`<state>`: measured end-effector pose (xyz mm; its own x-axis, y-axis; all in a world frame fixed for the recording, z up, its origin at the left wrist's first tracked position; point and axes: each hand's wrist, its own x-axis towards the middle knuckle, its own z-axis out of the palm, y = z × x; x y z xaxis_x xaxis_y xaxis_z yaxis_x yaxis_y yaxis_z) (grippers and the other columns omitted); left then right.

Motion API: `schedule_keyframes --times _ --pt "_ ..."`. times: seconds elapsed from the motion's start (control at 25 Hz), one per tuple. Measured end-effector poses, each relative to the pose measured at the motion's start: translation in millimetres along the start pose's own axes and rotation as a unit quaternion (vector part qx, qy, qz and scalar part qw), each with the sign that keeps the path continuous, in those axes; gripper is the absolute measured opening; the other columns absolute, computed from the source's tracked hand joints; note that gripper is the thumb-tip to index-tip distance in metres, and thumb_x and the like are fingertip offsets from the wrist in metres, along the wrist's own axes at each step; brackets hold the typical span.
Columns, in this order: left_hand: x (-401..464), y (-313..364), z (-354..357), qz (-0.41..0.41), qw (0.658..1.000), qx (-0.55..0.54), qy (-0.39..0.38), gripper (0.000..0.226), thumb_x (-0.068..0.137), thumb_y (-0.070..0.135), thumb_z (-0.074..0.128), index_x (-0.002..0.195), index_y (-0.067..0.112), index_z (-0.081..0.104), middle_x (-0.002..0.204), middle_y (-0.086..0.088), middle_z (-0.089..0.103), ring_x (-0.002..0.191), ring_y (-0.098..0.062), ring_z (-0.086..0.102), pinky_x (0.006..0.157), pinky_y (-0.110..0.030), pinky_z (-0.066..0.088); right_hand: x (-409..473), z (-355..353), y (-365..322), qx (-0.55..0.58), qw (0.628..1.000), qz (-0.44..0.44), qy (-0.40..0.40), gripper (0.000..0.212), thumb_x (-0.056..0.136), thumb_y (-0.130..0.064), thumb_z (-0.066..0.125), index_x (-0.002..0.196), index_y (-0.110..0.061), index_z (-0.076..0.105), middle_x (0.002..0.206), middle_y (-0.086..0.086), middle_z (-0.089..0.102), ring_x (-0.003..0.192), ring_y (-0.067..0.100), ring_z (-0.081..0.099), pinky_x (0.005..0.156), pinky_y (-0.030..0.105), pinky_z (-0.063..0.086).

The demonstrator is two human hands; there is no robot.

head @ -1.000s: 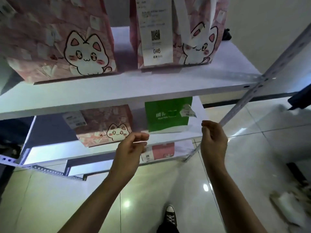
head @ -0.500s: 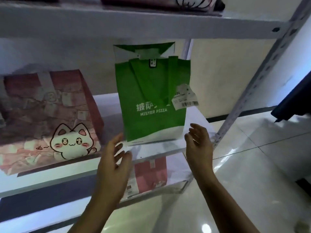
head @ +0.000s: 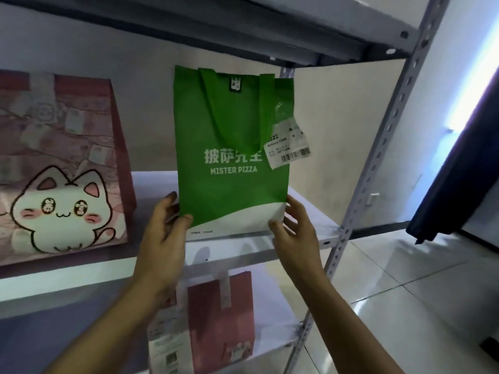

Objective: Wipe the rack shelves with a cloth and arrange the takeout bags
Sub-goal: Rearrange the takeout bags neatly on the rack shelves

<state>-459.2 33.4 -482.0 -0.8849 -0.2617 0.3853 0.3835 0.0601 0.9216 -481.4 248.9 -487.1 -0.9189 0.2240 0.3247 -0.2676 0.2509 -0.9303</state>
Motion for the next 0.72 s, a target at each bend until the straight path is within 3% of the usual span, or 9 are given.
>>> schedule_keyframes --times 0.12,0.24,0.32,0.44,0.56,0.72 --pt "-2.1 1.4 -0.3 -0.009 0.999 0.027 -0.038 0.033 0.103 0.020 0.048 0.126 0.043 0.054 0.109 0.036 0.064 0.104 0.014 0.056 0.086 -0.022 0.042 -2.6 2.5 -1.3 0.011 1.000 0.007 0.008 0.055 0.097 -0.018 0.062 0.141 -0.045 0.045 0.122 -0.021 0.062 0.111 -0.002 0.061 0.083 0.021 0.058" --pt "3.2 2.7 7.7 -0.040 0.996 0.050 -0.064 0.037 0.102 0.027 0.048 0.137 0.039 0.047 0.117 0.027 0.061 0.103 0.011 0.052 0.078 -0.018 0.039 2.4 -3.6 -5.1 0.003 1.000 0.018 0.010 0.056 0.097 -0.018 0.062 0.143 -0.044 0.043 0.131 -0.010 0.063 0.117 0.012 0.063 0.092 0.044 0.059" --pt "7.4 3.7 18.3 -0.053 0.993 0.057 -0.086 0.041 0.102 0.028 0.047 0.142 0.037 0.040 0.124 0.017 0.058 0.104 0.002 0.053 0.076 -0.016 0.037 8.7 -10.7 -7.4 -0.011 0.999 0.026 0.015 0.055 0.096 -0.019 0.062 0.143 -0.041 0.043 0.132 -0.006 0.063 0.119 0.016 0.062 0.095 0.051 0.056" --pt "13.4 4.6 32.3 -0.059 0.991 0.057 -0.107 0.045 0.103 0.028 0.045 0.146 0.032 0.035 0.136 0.009 0.052 0.118 -0.011 0.050 0.092 -0.027 0.037 14.0 -17.1 -11.9 -0.012 0.999 0.041 0.016 0.058 0.097 -0.015 0.061 0.146 -0.037 0.041 0.135 -0.001 0.062 0.121 0.018 0.060 0.101 0.052 0.053" --pt "11.7 7.8 31.3 -0.067 0.990 0.066 -0.103 0.044 0.104 0.028 0.041 0.148 0.029 0.035 0.146 0.003 0.048 0.122 -0.013 0.046 0.098 -0.030 0.034 9.0 -20.1 -15.1 -0.017 0.998 0.054 0.013 0.059 0.098 -0.016 0.061 0.149 -0.036 0.038 0.140 -0.001 0.058 0.124 0.017 0.056 0.104 0.050 0.050" --pt "-11.0 17.9 -4.3 -0.032 0.988 0.122 -0.084 0.052 0.103 0.033 0.044 0.153 0.035 0.030 0.156 0.009 0.037 0.139 -0.011 0.039 0.110 -0.032 0.033 -18.9 -11.1 -17.4 -0.035 0.996 0.004 0.085 0.053 0.097 -0.018 0.063 0.142 -0.035 0.043 0.138 -0.003 0.056 0.126 0.014 0.052 0.103 0.042 0.048"
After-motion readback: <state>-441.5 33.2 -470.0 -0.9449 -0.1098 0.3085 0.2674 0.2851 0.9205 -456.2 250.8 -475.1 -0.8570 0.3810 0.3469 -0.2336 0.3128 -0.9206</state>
